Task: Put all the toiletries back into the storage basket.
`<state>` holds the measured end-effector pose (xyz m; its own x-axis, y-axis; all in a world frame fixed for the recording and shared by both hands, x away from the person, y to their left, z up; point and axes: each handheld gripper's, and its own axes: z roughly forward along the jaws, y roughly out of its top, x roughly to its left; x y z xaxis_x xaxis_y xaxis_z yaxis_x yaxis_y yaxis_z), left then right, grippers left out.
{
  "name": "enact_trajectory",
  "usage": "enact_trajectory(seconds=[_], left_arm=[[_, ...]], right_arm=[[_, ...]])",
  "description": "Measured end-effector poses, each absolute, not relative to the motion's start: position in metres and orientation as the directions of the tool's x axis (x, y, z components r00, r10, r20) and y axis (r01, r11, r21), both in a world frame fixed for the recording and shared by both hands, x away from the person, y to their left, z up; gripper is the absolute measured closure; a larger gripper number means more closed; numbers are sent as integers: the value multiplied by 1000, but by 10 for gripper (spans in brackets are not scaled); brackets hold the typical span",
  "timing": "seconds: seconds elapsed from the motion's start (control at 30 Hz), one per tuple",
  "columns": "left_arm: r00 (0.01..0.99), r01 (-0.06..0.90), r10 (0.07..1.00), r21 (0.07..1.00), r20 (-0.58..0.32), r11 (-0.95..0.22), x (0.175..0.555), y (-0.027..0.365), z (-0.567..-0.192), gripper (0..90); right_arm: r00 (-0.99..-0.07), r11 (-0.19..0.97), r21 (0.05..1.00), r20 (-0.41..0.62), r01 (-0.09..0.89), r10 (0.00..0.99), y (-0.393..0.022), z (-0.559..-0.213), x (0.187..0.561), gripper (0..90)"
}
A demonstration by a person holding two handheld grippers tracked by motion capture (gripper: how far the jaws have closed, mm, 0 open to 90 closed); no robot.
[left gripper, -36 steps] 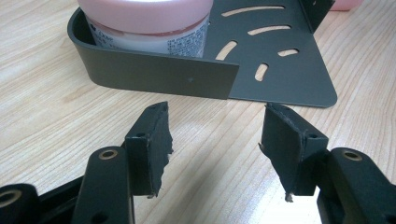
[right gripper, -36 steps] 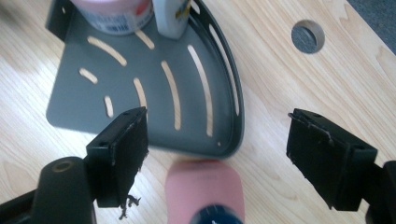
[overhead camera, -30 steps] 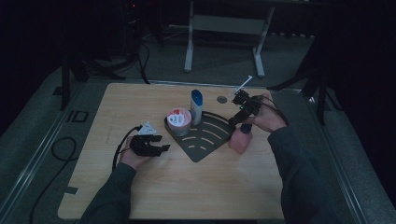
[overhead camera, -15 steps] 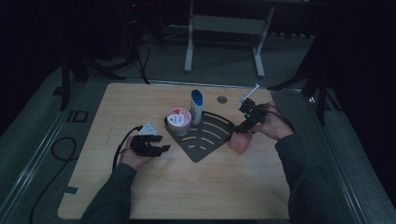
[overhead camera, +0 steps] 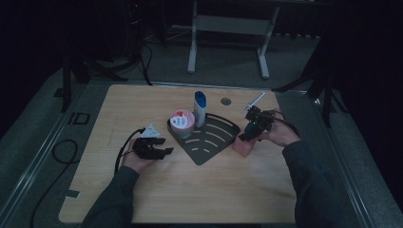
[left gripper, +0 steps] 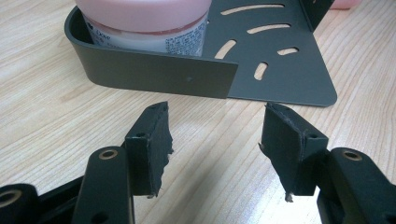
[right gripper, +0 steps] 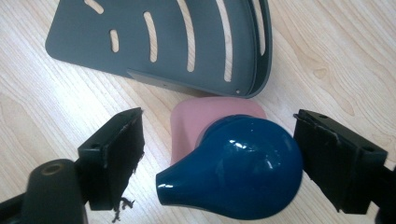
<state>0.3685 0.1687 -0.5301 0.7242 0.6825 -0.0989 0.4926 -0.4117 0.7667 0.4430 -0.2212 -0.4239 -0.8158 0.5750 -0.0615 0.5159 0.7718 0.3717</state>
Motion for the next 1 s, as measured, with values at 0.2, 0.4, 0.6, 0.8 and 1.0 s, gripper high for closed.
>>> enact_trajectory(seconds=[0.2, 0.4, 0.6, 0.8, 1.0], left_arm=[[726, 491, 681, 766, -97, -415, 368, 168, -530, 420], [726, 492, 681, 766, -99, -413, 369, 169, -530, 420], [726, 493, 680, 765, -100, -414, 369, 168, -531, 420], [727, 494, 679, 764, -100, -416, 369, 168, -531, 420], [727, 494, 679, 764, -100, -416, 369, 168, -531, 420]], right_arm=[[-827, 786, 360, -66, 502, 558, -226, -435, 443, 189], [-826, 781, 369, -58, 504, 561, -232, -441, 447, 276], [-841, 790, 374, -45, 486, 539, -234, -440, 447, 332], [-851, 792, 395, -46, 466, 524, -235, -432, 448, 393], [-858, 800, 391, -48, 455, 511, -235, -426, 447, 431]])
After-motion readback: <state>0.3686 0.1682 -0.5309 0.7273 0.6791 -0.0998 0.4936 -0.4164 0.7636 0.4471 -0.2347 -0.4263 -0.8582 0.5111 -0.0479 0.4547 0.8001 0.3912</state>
